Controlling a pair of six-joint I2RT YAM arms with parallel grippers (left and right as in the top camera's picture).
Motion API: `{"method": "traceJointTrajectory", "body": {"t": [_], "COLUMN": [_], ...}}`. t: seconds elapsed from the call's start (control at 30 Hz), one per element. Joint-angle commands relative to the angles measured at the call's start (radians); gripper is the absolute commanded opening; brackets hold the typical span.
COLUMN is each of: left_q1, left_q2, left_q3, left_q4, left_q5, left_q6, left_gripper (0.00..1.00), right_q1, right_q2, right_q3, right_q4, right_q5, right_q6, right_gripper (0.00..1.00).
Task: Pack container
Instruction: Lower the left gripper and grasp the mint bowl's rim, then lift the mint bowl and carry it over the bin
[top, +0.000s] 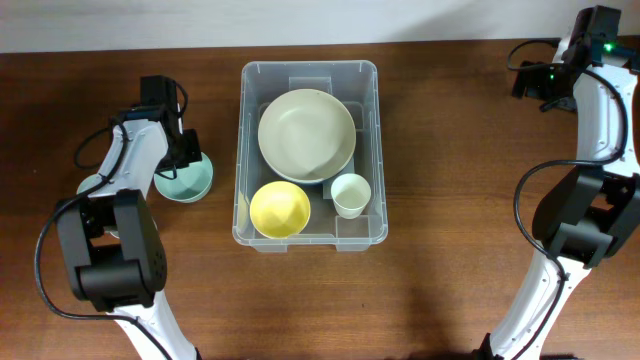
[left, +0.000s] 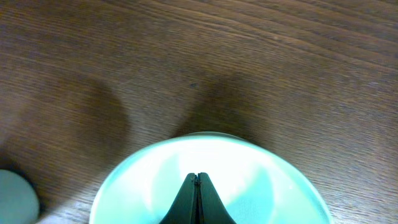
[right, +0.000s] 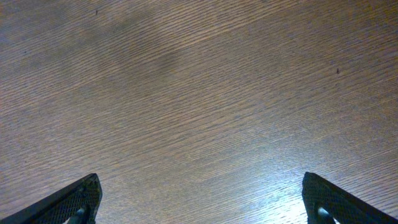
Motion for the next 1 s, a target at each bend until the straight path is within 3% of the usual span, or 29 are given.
{"method": "traceJointTrajectory", "body": {"t": [0.0, 0.43, 0.57, 0.97], "left_q1": [0.002, 0.002, 0.002, 0.003], "left_q2": [0.01, 0.109, 0.106, 0.106], "left_q3": [-0.007, -0.007, 0.021, 0.176], "left_q4": [0.01, 0.172, 0.225, 0.214], "left_q5": [0.042, 0.039, -0.037, -0.118], "left_q6": [0.009, 0.028, 0.039, 0.05], "left_gripper": [0.01, 0.01, 0.0, 0.01], "right_q1": [0.0, 0.0, 0.0, 0.0], "right_q2": [-0.017, -0.017, -0.017, -0.017], "right_q3": [-0.007, -0.007, -0.007, -0.007], "right_q4": [0.0, 0.0, 0.0, 0.0], "right_q5": [-0.002, -0.002, -0.002, -0.002], "right_q6": [0.012, 0.012, 0.012, 0.012], "right_gripper": [0.99, 0.99, 0.99, 0.99]}}
